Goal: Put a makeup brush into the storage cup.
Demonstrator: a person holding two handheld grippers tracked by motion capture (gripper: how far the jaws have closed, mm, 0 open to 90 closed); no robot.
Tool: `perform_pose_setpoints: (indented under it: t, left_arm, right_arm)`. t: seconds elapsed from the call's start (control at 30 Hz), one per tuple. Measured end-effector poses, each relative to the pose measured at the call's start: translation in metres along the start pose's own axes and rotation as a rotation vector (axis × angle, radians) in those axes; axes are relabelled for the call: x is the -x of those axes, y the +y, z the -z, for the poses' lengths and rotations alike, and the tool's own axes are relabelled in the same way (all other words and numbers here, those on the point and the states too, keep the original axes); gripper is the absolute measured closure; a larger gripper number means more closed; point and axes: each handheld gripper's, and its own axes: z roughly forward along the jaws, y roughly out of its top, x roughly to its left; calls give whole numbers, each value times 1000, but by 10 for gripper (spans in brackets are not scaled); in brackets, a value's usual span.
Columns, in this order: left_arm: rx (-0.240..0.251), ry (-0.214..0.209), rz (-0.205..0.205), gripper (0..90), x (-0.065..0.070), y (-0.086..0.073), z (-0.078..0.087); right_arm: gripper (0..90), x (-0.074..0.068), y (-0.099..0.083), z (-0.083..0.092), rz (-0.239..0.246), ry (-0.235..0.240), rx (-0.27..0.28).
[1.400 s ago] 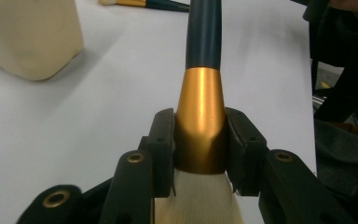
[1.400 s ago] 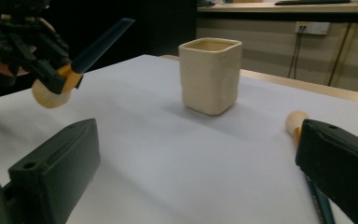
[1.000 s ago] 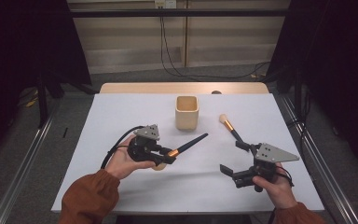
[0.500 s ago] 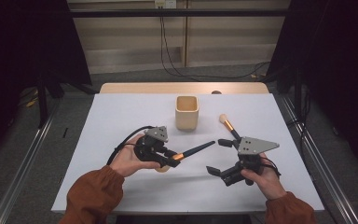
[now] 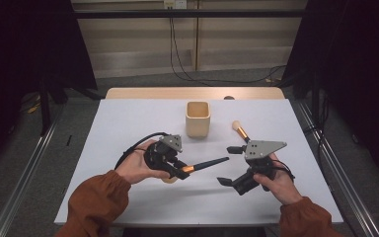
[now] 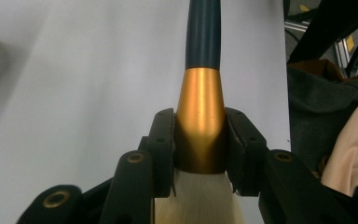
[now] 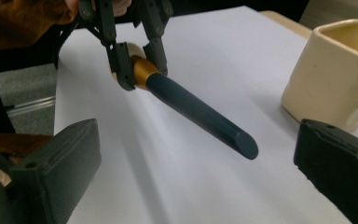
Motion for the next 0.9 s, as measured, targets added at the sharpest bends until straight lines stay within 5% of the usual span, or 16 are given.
perform_pose_setpoints:
  t: [0.9]
  left_arm:
    - [-188, -25, -22, 663, -1, 14, -11]
  right_arm:
    - [33, 7, 20, -31, 85, 172, -404]
